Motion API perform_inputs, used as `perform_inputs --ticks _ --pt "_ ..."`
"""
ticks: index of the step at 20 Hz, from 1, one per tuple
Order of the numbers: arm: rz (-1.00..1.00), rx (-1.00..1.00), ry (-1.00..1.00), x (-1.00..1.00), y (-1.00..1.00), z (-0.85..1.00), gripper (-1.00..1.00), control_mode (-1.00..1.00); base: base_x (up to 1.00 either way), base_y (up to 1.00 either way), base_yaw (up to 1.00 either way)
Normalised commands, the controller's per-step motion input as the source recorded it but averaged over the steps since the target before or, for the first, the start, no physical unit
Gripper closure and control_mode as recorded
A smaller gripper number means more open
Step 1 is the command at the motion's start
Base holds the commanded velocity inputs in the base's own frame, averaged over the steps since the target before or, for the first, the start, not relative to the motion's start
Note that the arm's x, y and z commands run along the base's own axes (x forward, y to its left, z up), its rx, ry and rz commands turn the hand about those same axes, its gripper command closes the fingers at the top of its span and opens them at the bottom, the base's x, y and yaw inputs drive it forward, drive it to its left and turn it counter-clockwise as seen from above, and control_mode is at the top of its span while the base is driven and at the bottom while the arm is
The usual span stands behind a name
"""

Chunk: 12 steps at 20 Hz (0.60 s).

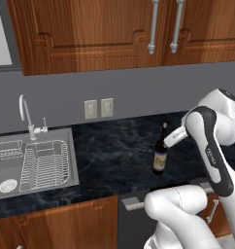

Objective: There is a wine glass and glass cup on the dining counter. Place the wine bottle next to the wine glass and the juice bottle next to the glass cup.

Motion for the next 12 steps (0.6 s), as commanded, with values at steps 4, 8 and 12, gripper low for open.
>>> perform_inputs --ticks 4,8,12 --pt "0.20 0.17 0.00 -0.23 -0.38 0.00 -1.00 -1.00 0.00 0.00 0.00" --pt "0.18 0.11 -0.03 -0.23 -0.40 0.00 -1.00 -1.00 0.00 0.00 0.00" --pt "0.15 0.09 -0.07 -0.13 -0.35 0.00 -1.00 -1.00 0.00 0.00 0.00"
